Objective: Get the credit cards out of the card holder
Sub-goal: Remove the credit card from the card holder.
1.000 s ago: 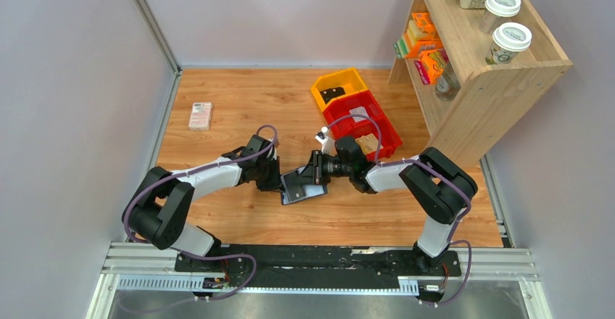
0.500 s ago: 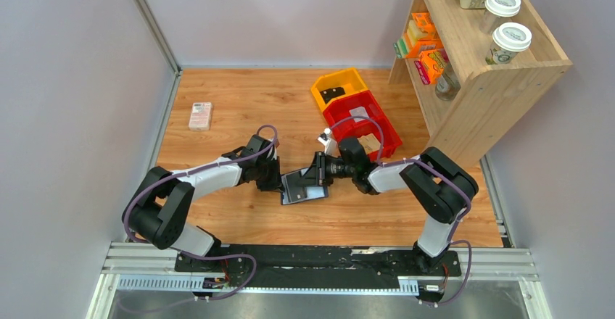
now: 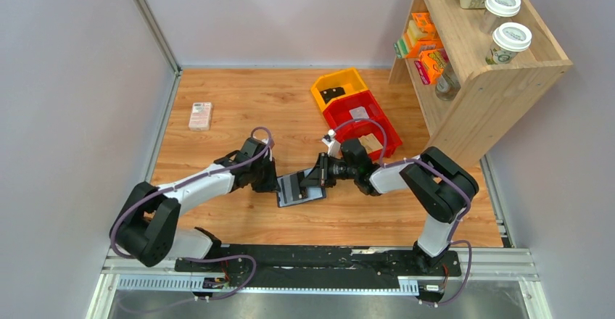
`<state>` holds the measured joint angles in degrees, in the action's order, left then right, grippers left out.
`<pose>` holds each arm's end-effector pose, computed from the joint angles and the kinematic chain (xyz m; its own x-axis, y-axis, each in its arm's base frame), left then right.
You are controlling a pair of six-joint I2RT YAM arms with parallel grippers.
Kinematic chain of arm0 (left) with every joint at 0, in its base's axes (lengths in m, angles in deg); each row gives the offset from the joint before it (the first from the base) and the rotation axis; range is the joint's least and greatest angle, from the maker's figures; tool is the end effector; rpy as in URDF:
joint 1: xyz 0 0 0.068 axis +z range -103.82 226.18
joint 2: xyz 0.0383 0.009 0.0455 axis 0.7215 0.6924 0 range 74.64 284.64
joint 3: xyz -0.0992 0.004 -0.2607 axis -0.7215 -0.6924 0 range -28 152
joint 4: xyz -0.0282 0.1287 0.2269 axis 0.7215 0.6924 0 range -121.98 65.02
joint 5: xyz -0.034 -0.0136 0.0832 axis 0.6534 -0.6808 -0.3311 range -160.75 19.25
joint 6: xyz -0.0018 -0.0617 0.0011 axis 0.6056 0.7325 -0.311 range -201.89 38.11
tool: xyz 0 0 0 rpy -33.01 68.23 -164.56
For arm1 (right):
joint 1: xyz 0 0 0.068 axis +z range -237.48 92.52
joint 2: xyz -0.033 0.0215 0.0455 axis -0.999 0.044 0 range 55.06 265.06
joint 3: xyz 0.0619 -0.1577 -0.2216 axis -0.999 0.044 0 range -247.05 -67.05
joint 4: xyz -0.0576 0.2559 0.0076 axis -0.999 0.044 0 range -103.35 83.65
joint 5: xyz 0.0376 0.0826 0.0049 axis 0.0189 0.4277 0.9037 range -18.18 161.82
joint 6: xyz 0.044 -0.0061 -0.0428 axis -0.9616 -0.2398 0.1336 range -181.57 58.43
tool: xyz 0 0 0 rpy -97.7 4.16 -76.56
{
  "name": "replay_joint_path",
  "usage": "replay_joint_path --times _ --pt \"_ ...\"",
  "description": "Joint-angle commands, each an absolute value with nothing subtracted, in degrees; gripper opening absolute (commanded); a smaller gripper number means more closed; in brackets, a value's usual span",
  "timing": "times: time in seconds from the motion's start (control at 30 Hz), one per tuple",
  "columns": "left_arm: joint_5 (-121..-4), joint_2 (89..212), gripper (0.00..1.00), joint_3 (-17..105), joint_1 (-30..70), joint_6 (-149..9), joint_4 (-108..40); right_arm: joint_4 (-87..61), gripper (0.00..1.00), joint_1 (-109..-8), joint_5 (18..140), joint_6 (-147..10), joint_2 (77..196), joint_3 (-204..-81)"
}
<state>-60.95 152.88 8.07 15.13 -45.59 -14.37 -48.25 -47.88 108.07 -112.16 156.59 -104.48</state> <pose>0.2082 -0.1348 0.1539 -0.9410 -0.1144 -0.3186 0.0306 0.9086 -0.4166 0.2389 0.2334 0.1289 -0.9431 0.0285 -0.3312 -0.2883 0.4259 0.8576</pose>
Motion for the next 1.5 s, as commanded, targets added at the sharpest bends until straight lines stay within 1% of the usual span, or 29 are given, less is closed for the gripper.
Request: replay_joint_path --times 0.0,0.2,0.43,0.57,0.77,1.03,1.1,1.17,1.2,1.23,1.27,1.3,1.33,1.47 --pt "-60.13 147.68 0.19 9.35 15.15 -45.77 -14.92 -48.87 0.01 -47.57 105.4 -113.25 157.71 -104.14" --pt "-56.26 148.82 0.2 11.2 15.06 -44.54 -17.38 -47.37 0.01 -47.49 103.03 -113.43 157.89 -103.97" --pt "-51.77 157.07 0.19 11.28 15.06 -43.57 -23.44 -44.73 0.01 -47.49 101.44 -113.25 157.71 -104.32" --pt "-55.27 160.33 0.15 10.85 14.98 -43.66 -21.01 -42.81 0.01 -47.66 100.13 -112.64 156.84 -104.23" --pt "-60.55 162.97 0.11 10.23 15.06 -44.45 -15.72 -33.4 0.02 -49.5 96.0 -108.33 153.15 -104.41" --pt "-62.23 160.69 0.11 12.51 15.06 -46.64 -13.17 -29.7 0.02 -51.79 94.06 -107.36 148.93 -101.95" --pt "-61.88 159.38 0.14 14.0 15.06 -47.26 -12.99 -29.7 0.01 -51.79 93.79 -107.8 148.4 -101.6" --pt "-61.44 157.62 0.2 14.88 15.06 -47.17 -13.26 -29.62 0.01 -51.79 93.09 -108.41 147.44 -101.33" --pt "-61.09 156.83 0.25 15.06 15.06 -47.17 -13.26 -29.53 0.01 -51.79 92.92 -108.68 146.73 -101.24" --pt "-60.91 155.51 0.27 15.5 15.06 -47.17 -13.34 -29.35 0.02 -51.88 92.91 -108.85 146.03 -101.33" --pt "-60.56 154.8 0.32 15.68 14.98 -47.08 -13.43 -29.26 0.02 -51.88 92.91 -108.94 145.24 -101.5" --pt "-60.38 153.4 0.35 15.94 15.06 -46.91 -13.43 -29.18 0.02 -51.88 93.09 -109.29 144.45 -101.77" --pt "-60.21 152.78 0.39 15.94 15.06 -46.73 -13.52 -29.35 0.02 -51.88 93.35 -109.56 143.57 -101.94" --pt "-58.98 148.39 0.49 15.77 14.98 -44.54 -15.1 -30.66 0.02 -51.79 94.05 -111.31 139.88 -102.65"
